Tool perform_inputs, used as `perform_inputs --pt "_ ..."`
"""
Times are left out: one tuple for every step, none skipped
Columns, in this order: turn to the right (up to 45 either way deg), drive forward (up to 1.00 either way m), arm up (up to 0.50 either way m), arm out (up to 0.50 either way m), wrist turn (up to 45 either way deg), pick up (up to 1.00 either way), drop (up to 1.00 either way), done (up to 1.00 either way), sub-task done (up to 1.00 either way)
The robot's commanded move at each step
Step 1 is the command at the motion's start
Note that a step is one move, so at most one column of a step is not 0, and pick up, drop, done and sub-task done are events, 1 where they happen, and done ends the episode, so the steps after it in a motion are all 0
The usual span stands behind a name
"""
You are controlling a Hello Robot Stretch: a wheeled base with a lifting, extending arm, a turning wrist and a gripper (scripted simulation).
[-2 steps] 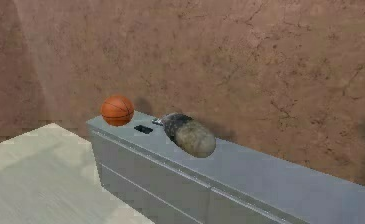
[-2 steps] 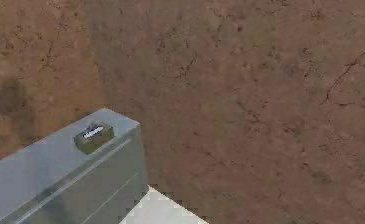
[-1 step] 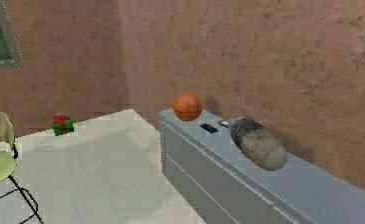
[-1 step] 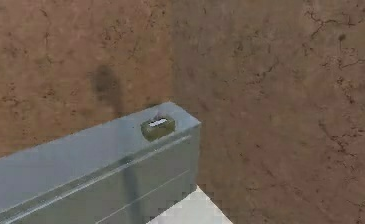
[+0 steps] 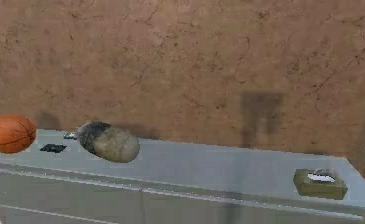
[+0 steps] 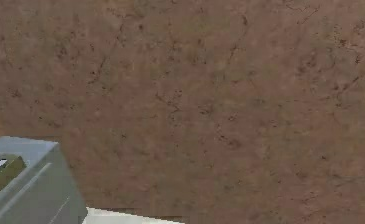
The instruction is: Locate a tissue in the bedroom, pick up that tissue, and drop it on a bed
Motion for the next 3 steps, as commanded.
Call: perform_inputs --pt "45.0 0.0 0.0 0.0 0.0 0.0 0.0 0.0 0.0" --pt "24.0 0.0 0.0 0.0 0.0 0.0 0.0 0.0 0.0" --pt "0.0 0.4 0.0 0.0 0.0 0.0 0.0 0.0 0.0"
